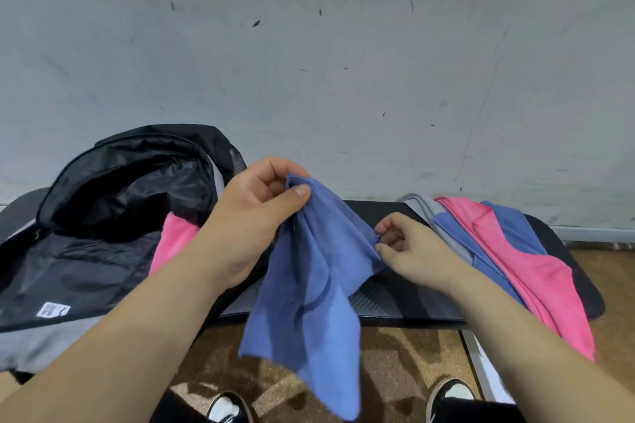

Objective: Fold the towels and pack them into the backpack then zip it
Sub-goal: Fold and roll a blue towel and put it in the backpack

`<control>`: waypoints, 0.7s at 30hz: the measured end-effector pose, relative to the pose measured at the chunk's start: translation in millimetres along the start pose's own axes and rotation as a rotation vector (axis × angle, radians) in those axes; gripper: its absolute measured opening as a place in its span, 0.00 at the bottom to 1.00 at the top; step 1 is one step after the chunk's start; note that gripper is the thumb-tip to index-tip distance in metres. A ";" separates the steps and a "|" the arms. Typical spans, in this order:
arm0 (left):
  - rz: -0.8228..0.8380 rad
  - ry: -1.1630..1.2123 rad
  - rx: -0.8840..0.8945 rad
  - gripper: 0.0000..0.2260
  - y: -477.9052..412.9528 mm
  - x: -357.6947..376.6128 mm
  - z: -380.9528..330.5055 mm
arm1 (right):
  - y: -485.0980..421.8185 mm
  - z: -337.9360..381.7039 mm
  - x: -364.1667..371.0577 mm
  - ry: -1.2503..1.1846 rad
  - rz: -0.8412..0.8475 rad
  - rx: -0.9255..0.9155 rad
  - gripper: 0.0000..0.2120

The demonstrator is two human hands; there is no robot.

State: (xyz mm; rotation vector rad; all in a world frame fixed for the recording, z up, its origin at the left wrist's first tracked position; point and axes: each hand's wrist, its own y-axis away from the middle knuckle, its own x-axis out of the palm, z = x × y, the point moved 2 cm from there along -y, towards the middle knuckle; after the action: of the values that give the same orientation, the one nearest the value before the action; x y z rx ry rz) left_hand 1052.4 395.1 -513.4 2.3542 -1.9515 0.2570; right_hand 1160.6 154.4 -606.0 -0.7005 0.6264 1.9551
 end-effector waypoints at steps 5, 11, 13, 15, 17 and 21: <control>-0.135 -0.041 0.030 0.08 -0.5 -5.5 -2.5 | 1.4 3.5 -0.5 0.028 0.139 0.039 0.23; -0.204 -0.086 0.015 0.08 -2.6 -15.0 -1.3 | -0.5 -14.5 -13.8 0.162 -0.030 -0.046 0.09; -0.236 -0.130 0.022 0.08 -2.4 -16.1 0.1 | 4.7 -17.0 -16.3 0.130 -0.040 -0.044 0.09; -0.297 -0.192 0.033 0.06 -2.3 -19.1 2.4 | 12.5 -17.6 -18.4 0.077 -0.089 -0.037 0.08; -0.354 -0.284 0.060 0.05 -0.6 -22.1 4.0 | 19.9 -16.8 -22.4 0.021 -0.175 -0.044 0.07; -0.372 -0.360 0.088 0.04 3.4 -30.1 6.5 | 39.1 -5.5 -45.4 -0.115 -0.335 -0.138 0.09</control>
State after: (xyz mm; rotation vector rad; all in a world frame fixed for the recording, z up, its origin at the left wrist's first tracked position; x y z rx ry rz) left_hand 1044.2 422.6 -525.2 2.9257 -1.5934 -0.1163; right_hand 1145.1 106.5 -572.9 -0.7211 0.2839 1.7218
